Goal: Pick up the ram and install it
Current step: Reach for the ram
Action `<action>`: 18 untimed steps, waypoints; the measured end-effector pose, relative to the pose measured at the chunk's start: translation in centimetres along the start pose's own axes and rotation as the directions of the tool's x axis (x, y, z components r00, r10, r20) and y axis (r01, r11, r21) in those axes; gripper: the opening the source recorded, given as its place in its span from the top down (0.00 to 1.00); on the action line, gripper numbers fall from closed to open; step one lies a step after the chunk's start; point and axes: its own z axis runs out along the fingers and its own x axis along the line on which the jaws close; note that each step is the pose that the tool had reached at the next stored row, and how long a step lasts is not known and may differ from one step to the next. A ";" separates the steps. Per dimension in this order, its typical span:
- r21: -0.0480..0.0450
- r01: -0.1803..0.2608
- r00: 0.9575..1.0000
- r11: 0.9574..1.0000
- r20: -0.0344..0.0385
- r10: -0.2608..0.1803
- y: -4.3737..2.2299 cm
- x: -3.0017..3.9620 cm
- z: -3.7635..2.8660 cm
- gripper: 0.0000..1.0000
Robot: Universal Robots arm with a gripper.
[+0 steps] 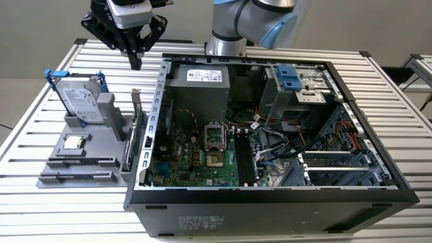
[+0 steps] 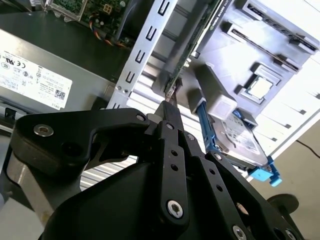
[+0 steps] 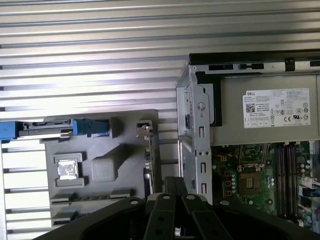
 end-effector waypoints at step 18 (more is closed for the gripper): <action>0.000 0.000 1.000 1.000 0.000 0.000 -0.08 0.92 -0.01 1.00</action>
